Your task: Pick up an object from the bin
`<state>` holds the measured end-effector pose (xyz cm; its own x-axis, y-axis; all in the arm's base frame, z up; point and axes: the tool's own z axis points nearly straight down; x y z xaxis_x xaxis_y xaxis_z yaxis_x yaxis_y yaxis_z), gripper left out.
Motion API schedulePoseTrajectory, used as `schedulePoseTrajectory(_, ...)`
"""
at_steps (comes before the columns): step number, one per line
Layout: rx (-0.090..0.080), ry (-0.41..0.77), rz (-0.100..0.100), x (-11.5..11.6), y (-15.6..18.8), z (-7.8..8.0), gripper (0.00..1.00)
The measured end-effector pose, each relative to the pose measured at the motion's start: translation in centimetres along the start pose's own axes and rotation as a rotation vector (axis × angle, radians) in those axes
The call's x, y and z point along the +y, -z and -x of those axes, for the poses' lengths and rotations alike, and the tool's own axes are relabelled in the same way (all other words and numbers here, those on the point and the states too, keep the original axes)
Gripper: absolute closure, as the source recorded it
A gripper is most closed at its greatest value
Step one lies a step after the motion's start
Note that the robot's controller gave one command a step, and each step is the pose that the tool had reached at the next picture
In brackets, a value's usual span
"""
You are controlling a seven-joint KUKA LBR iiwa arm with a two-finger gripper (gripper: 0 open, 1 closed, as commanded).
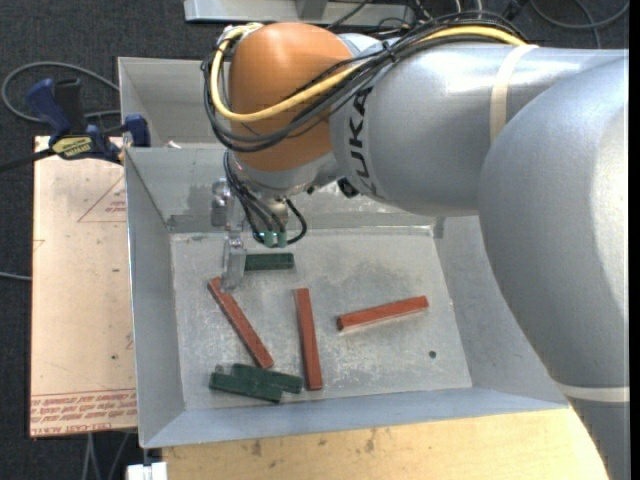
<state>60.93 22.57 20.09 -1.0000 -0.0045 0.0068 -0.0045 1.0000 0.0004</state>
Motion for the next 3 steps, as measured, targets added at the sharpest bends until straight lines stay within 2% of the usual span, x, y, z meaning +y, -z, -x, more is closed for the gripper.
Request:
schedulePoseTrajectory(1,-0.003,-0.201,-0.001,-8.2,-13.4,2.8,0.00)
schedulePoseTrajectory(2,-0.014,-0.225,0.003,-8.8,-9.8,4.7,0.00)
schedulePoseTrajectory(3,-0.007,-0.309,0.002,-7.7,-10.1,3.9,0.00)
